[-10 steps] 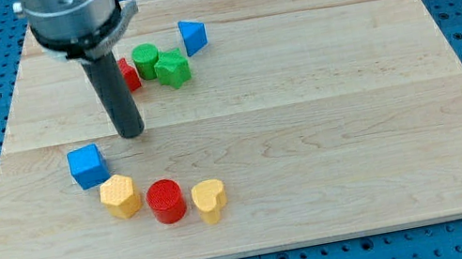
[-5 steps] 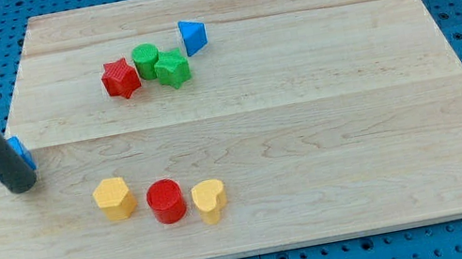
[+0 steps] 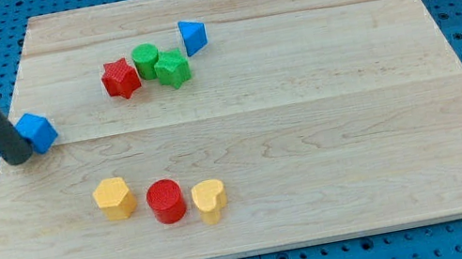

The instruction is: Move the blue cube above to the red star

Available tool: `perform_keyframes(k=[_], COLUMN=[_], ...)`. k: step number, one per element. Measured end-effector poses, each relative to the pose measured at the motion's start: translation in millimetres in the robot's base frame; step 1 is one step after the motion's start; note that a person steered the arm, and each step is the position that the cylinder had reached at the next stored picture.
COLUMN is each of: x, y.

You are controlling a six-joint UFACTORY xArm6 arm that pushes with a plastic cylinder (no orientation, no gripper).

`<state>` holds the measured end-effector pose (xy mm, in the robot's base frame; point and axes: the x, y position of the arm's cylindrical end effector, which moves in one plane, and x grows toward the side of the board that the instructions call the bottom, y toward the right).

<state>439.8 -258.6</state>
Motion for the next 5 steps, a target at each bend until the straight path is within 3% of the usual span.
perform_keyframes(k=[1,3,5], x=[-57,-106,-53], y=[0,38,52])
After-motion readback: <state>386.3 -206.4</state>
